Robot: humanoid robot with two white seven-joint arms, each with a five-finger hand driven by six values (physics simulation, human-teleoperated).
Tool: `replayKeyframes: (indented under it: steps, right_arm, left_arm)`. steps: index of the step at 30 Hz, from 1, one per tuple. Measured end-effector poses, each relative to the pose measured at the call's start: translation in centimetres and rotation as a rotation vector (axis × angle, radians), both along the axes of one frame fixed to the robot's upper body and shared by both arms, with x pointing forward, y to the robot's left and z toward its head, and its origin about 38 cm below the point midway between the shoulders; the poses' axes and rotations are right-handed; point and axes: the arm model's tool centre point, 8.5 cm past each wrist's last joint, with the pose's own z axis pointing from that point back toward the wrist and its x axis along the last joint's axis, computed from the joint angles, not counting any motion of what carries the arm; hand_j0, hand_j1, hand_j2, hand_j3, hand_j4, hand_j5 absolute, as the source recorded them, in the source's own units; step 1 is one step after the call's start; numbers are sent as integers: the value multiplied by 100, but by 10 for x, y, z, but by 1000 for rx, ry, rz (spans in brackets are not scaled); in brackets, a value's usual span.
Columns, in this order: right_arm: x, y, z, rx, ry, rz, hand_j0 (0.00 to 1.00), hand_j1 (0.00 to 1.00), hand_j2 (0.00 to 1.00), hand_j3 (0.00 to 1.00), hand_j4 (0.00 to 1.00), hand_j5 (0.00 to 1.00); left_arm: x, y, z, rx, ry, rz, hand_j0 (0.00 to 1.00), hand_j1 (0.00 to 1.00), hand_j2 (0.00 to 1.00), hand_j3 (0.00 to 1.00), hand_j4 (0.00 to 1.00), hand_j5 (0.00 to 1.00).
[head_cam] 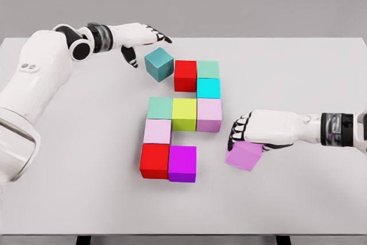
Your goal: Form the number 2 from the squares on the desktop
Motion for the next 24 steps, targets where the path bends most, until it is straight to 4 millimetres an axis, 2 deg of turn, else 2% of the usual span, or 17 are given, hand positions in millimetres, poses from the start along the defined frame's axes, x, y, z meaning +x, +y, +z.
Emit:
replayKeyframes:
  steps: [5, 16, 18, 21, 24]
  right_arm:
    - [-1, 2, 1, 20, 12, 3, 57, 57, 57, 57, 57, 57]
    - [-4, 12, -5, 58, 45, 22, 57, 57, 57, 57, 57, 57]
    - [-4, 13, -5, 61, 47, 25, 60, 60, 60, 60, 60, 60]
    - [-4, 14, -6, 62, 48, 27, 72, 72, 72, 72, 72, 72]
    - [-4, 14, -6, 58, 48, 26, 80, 80, 80, 80, 80, 80]
  left_arm:
    - [0, 13, -5, 4, 15, 29, 100, 100, 100, 100, 100, 100]
    - [1, 15, 0, -5, 6, 31, 100, 100, 100, 100, 100, 100]
    - [1, 20, 0, -9, 6, 40, 100, 100, 100, 100, 100, 100]
    - [1, 34, 2, -11, 0, 53, 100, 100, 100, 100, 100, 100]
    - [-1, 42, 1, -13, 0, 61, 100, 100, 100, 100, 100, 100]
